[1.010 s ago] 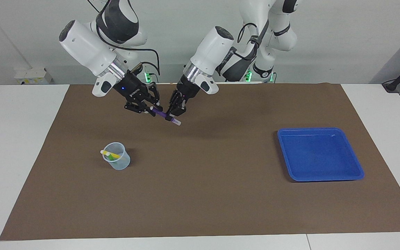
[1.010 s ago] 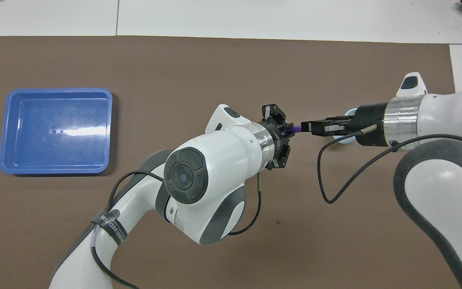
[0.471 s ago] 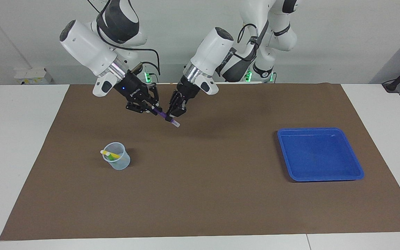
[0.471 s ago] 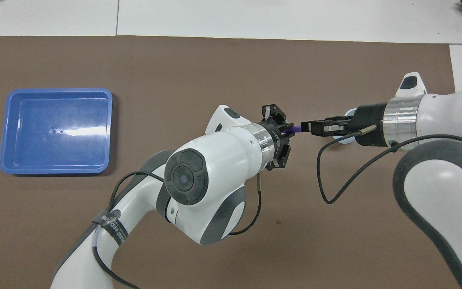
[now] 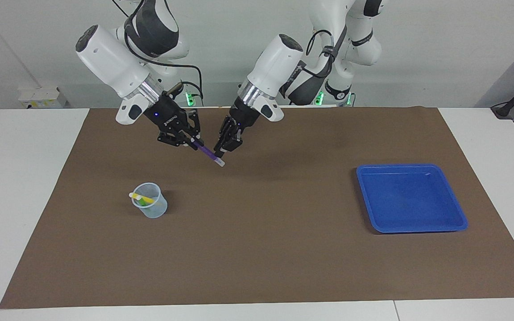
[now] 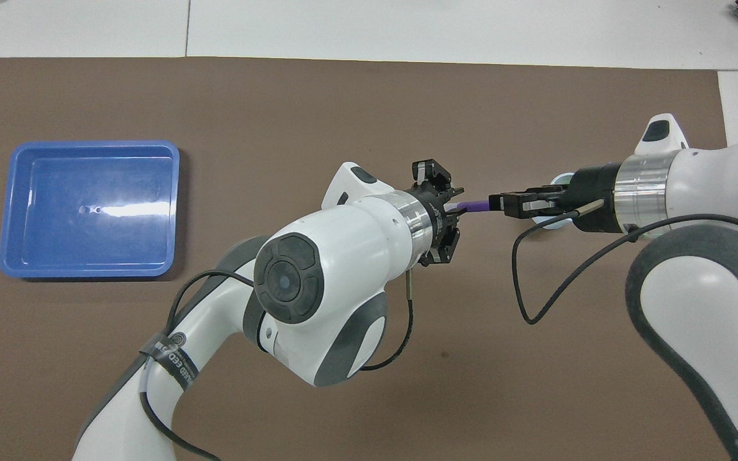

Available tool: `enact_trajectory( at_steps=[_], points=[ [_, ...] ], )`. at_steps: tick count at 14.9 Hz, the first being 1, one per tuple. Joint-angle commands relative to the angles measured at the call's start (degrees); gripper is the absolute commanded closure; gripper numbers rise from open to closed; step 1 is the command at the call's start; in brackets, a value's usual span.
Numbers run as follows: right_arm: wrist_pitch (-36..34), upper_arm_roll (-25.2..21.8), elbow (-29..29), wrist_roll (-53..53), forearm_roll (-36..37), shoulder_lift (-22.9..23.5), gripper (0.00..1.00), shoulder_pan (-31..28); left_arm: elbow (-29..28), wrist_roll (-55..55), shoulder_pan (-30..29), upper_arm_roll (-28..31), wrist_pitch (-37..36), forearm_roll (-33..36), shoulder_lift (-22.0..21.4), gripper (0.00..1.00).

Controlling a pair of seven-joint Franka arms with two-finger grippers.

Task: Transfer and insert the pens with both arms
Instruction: 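Open the left gripper and withdraw while the right gripper moves pen to cup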

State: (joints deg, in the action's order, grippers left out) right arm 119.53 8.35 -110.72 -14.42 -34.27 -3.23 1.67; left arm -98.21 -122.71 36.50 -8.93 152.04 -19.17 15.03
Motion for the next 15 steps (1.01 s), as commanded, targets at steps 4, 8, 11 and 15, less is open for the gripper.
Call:
enact_trajectory(
  at_steps=[4, 8, 11, 15],
  points=[
    [-7.4, 0.3, 3.0, -4.5, 11.7, 1.3, 1.0, -6.1, -0.6, 3.6, -6.2, 0.6, -6.2, -0.2, -2.0, 0.71],
    [-7.4, 0.3, 2.9, -5.8, 25.7, 1.3, 1.0, -7.0, -0.4, 15.1, -11.1, 0.7, -9.2, 0.4, -2.4, 0.61],
    [-6.8, 0.3, 2.7, -9.5, 28.0, 2.8, 1.0, -9.5, -0.6, 21.1, -14.8, 1.4, -12.4, 0.5, -2.8, 0.53],
    [-2.0, 0.3, 2.7, -10.2, 29.0, 6.5, 1.0, -10.0, 0.0, 34.5, -21.8, 1.4, -25.3, 0.7, -4.6, 0.5]
  ],
)
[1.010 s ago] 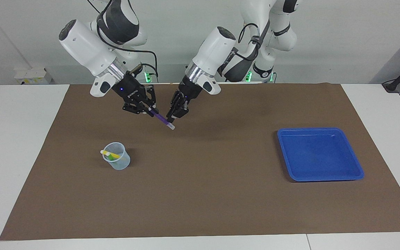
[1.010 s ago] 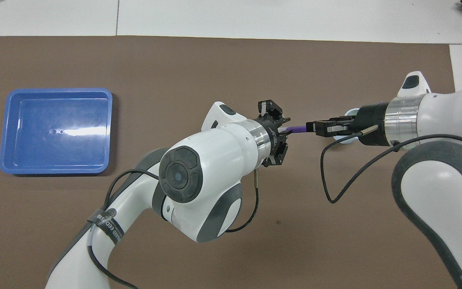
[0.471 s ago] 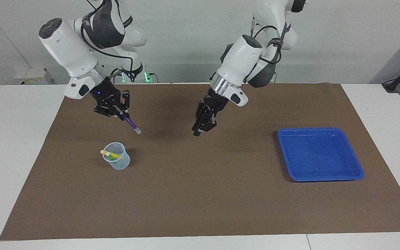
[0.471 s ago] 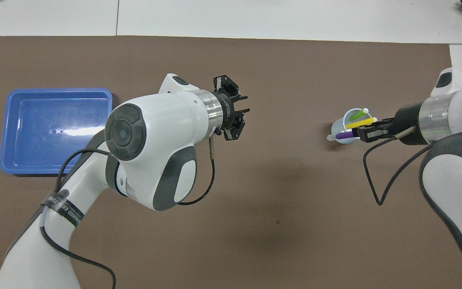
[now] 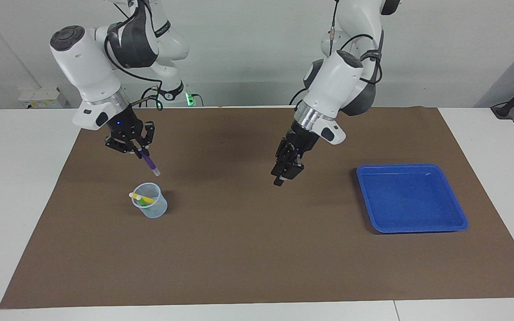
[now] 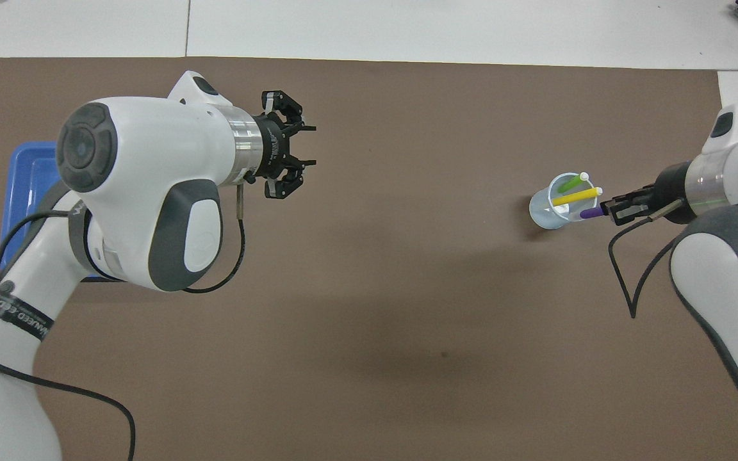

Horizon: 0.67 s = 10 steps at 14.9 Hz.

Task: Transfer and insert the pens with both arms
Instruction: 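Open the left gripper and withdraw while the right gripper moves pen to cup, then release the purple pen into the cup while the left gripper returns to tray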

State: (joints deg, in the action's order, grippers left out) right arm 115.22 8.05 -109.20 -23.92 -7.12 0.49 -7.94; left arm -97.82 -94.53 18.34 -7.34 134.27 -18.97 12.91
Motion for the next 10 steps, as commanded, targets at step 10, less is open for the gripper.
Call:
enact_trajectory(
  at_steps=[10],
  points=[
    [6.2, 0.6, 2.0, 0.1, 3.0, 7.1, 0.94, 0.2, -0.4, 42.5, -13.9, 0.0, -23.3, 9.1, -6.1, 0.38]
  ],
)
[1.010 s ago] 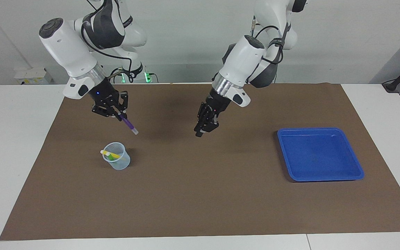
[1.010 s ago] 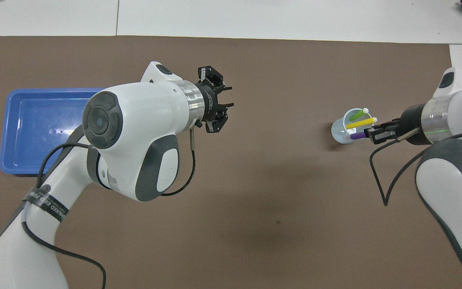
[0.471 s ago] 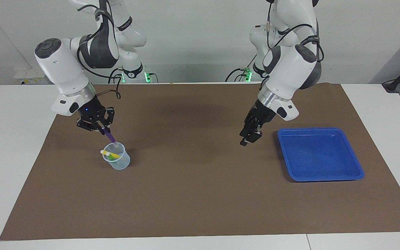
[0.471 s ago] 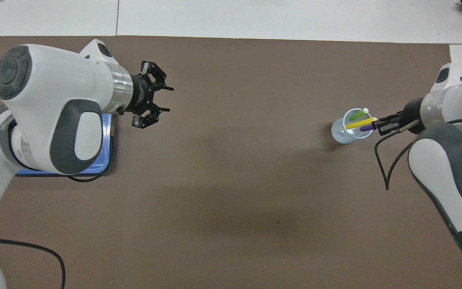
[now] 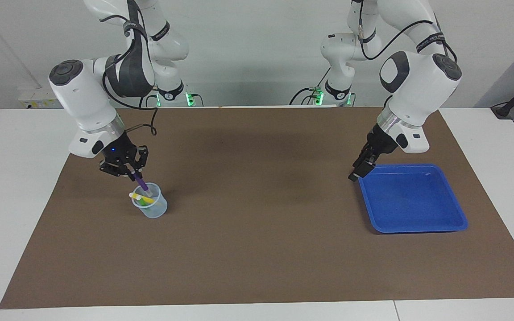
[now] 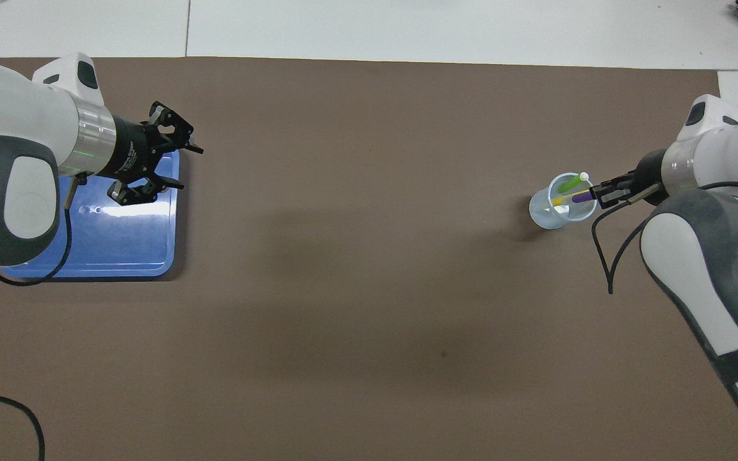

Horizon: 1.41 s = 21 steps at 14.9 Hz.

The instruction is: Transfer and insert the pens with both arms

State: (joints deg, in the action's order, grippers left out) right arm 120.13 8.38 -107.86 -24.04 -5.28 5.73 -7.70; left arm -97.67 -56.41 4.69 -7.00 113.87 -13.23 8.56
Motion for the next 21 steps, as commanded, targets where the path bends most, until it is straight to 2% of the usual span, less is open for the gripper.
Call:
enact_trajectory(
  at_steps=[1, 2, 3, 5, 7, 8, 9, 10, 16, 19, 21],
  points=[
    [2.2, 0.2, 0.5, 0.3, 1.2, 2.4, 0.87, 0.0, -0.4, 6.8, -0.2, -0.3, -3.7, 5.2, -1.9, 0.37],
    [3.0, 0.2, 0.3, 0.3, 1.2, 2.9, 0.82, 0.0, -0.4, 8.4, -0.2, -0.3, -4.4, 6.2, -2.3, 0.36],
    [3.4, 0.2, 0.3, 0.3, 1.2, 3.4, 0.66, 0.0, -0.4, 10.1, -0.2, -0.3, -5.2, 7.0, -2.5, 0.36],
    [3.4, 0.2, 0.2, 0.3, 1.2, 3.7, 0.0, 0.0, -0.4, 18.3, -0.3, -0.3, -9.0, 9.4, -3.6, 0.35],
    [2.6, 0.1, 0.5, 0.3, 1.3, 3.7, 0.0, -0.4, -0.5, 27.0, -0.5, 0.1, -12.5, 9.6, -4.9, 0.31],
    [2.5, 0.1, 0.6, 0.3, 1.4, 3.6, 0.0, -0.6, -0.6, 28.5, -0.4, 0.8, -13.6, 9.6, -5.7, 0.25],
    [2.2, 0.1, 0.8, 0.2, 1.7, 3.2, 0.0, -0.9, -1.1, 29.2, -0.4, 0.9, -13.8, 9.7, -6.6, 0.09],
    [1.3, -0.1, 1.2, 0.2, 1.9, 2.6, 0.0, -1.1, -1.2, 29.2, -0.4, 0.9, -13.9, 9.7, -6.9, 0.02],
    [-11.6, 0.0, 2.9, 0.4, 2.4, -5.5, 0.0, -5.0, 0.5, 29.2, -0.3, 2.4, -15.2, 9.7, -8.8, 0.0],
    [-21.1, -0.1, 8.3, 0.9, 2.4, -6.9, 0.0, -5.0, 6.9, 28.5, -0.2, 2.2, -19.2, 9.5, -8.5, 0.0],
    [-26.6, 0.2, 12.7, 6.1, 2.4, -6.9, 0.0, -4.9, 8.1, 28.7, -0.3, 2.3, -19.7, 10.0, -8.3, 0.0]
  ],
)
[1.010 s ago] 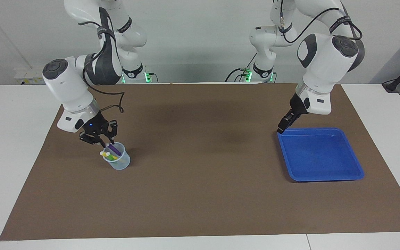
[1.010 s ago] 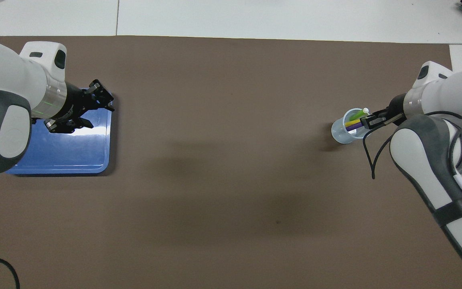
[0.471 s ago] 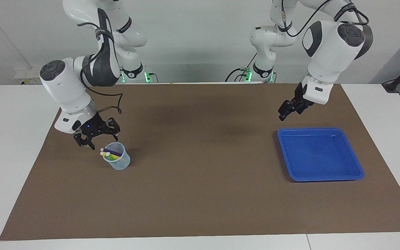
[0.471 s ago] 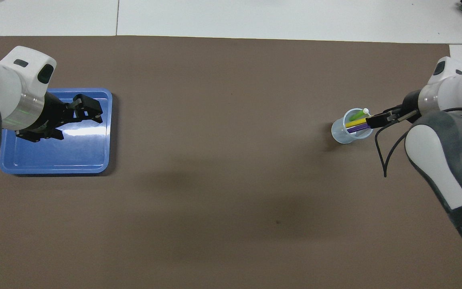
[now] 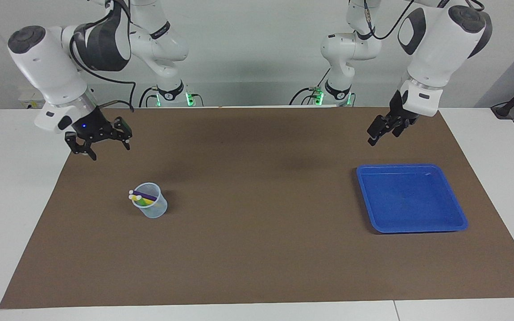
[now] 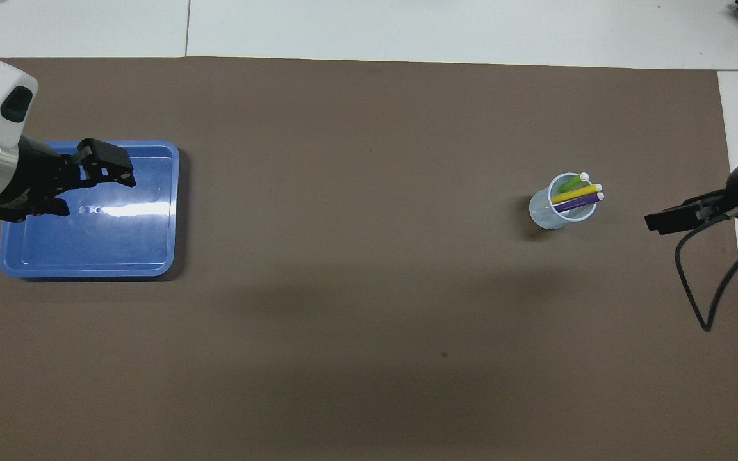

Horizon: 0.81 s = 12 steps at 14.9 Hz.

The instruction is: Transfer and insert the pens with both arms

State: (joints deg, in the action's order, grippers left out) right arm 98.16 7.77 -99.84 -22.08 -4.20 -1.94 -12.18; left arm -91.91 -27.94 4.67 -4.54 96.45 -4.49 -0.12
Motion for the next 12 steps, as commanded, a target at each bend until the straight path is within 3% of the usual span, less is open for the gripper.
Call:
enact_trajectory(
  at_steps=[1, 4, 8, 12],
  points=[
    [-4.8, 0.8, 5.0, 5.8, 1.5, 0.9, 0.0, 0.0, 2.4, 0.6, -0.4, -0.1, -1.8, 1.6, 0.4, 0.0],
    [-4.7, 0.8, 3.6, 6.6, 1.8, 0.1, 0.0, 0.1, 2.0, 1.3, -0.2, 0.0, -2.1, 2.8, 0.3, 0.0],
    [-6.0, 0.8, 3.6, 6.6, 1.8, 0.0, 0.0, 0.4, -3.0, 9.5, -2.2, 0.3, -1.8, 2.7, -2.0, 0.0],
    [-8.2, 0.8, 3.7, 6.6, 1.8, -0.3, 0.0, 0.3, -3.0, 10.2, -1.9, 0.4, -2.6, 2.7, -2.0, 0.0]
  ],
)
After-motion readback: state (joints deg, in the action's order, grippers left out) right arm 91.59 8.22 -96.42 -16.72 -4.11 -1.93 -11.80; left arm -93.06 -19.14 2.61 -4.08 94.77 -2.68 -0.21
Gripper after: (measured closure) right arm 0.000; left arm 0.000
